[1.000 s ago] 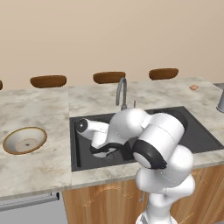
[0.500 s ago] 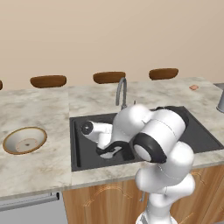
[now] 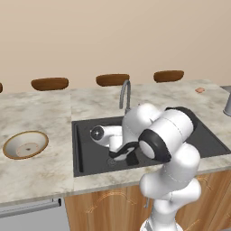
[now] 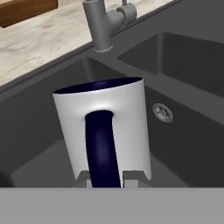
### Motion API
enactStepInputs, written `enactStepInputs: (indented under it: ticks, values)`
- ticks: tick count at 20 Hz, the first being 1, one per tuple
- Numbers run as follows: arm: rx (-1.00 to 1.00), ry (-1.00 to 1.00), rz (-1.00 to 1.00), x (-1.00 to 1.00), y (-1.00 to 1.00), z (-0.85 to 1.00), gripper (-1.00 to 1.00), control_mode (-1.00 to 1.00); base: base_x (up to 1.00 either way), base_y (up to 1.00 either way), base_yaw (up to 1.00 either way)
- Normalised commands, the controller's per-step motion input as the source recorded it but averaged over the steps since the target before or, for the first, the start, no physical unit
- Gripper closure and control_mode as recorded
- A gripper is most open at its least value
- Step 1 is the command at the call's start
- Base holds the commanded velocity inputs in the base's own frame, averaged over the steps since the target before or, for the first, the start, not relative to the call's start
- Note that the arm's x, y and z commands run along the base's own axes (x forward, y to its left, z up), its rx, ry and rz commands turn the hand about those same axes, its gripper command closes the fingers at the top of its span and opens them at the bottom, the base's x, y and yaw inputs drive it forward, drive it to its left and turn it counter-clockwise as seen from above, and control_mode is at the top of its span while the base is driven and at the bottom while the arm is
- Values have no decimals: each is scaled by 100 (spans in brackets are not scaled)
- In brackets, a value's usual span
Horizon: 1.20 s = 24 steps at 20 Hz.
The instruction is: Pick the mug and place it in the sink. Pick the bowl and place it in the open cabinet and then close the cabinet.
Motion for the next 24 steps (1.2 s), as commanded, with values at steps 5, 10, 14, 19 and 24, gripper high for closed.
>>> enactStepInputs:
  ticks: [5, 10, 14, 19, 24]
  values:
    - [2, -5, 9, 14, -11, -15, 100, -100, 0, 0, 0]
    - [6, -1, 8, 2, -13, -31, 100, -100, 0, 0, 0]
    - [8, 0, 6, 0, 0, -49, 100, -100, 0, 0, 0]
    - [6, -3, 5, 0, 0, -42, 100, -100, 0, 0, 0]
    - [0, -28, 5, 0, 0, -53, 100, -100, 0, 0, 0]
